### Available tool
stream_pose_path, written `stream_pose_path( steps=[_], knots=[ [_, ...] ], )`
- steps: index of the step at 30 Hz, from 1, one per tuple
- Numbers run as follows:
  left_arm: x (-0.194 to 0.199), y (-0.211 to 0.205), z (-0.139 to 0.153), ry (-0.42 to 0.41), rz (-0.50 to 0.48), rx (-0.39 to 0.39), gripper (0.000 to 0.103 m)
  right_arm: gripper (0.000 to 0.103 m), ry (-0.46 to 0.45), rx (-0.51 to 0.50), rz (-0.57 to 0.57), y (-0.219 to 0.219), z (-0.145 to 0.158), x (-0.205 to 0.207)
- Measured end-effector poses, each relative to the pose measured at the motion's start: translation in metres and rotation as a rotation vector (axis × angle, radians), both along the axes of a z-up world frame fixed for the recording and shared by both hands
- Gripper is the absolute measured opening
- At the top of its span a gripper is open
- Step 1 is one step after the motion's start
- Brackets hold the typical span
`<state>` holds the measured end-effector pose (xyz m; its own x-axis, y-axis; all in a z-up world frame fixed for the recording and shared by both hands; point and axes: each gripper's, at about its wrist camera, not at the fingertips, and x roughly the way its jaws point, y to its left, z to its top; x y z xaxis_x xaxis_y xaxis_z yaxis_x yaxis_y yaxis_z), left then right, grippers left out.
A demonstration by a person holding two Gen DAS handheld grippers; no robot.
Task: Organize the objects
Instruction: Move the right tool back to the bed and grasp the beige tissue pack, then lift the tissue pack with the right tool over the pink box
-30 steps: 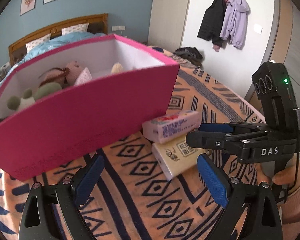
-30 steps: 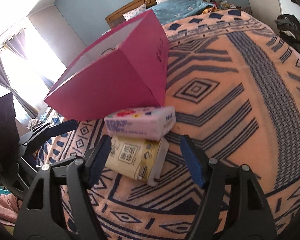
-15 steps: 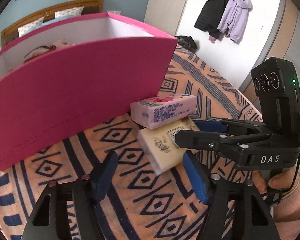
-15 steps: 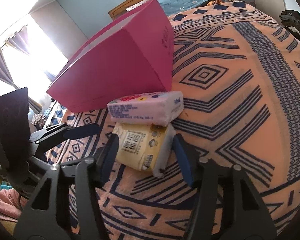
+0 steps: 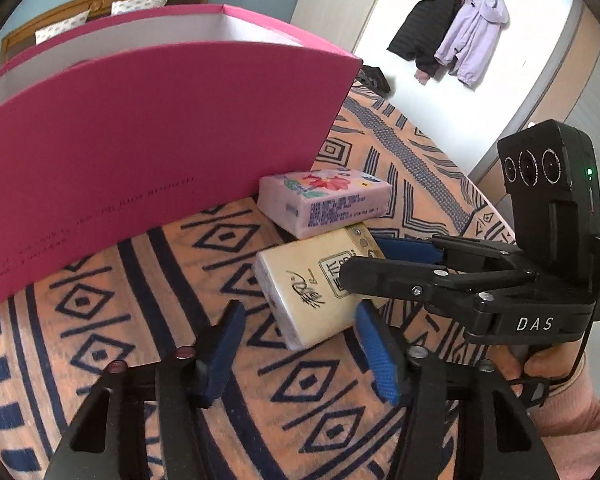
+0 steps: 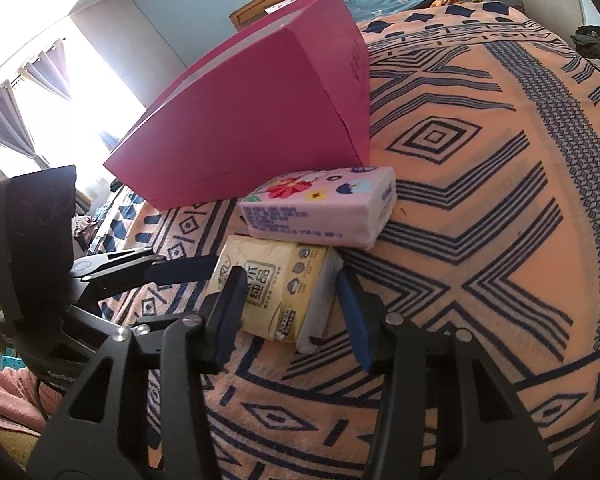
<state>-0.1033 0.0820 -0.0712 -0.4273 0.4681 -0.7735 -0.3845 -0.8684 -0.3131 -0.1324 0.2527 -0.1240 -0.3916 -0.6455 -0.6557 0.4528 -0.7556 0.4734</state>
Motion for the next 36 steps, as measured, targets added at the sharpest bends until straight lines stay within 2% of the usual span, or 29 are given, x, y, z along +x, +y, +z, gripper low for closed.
stream_pose_path(
  steps=[6,12,20,27,36],
  knots=[
    [0.001,-0.001,-0.001,-0.021,-0.005,0.028,0.040,0.049,-0.006,-0.008,0.005,-0.001,-0.001,0.004],
    [0.004,-0.001,-0.001,-0.010,-0.010,0.017,0.040,0.044,0.009,0.001,0.007,-0.004,0.001,0.007],
    [0.018,-0.005,0.006,0.033,-0.019,0.001,0.039,0.044,0.033,0.003,0.034,-0.012,0.007,0.017],
    [0.029,-0.006,0.022,0.104,-0.016,-0.025,0.040,0.044,0.063,-0.011,0.054,-0.018,0.018,0.024],
    [0.029,-0.008,0.034,0.141,-0.007,-0.019,0.039,0.044,0.104,-0.016,0.054,-0.018,0.032,0.029]
  ],
)
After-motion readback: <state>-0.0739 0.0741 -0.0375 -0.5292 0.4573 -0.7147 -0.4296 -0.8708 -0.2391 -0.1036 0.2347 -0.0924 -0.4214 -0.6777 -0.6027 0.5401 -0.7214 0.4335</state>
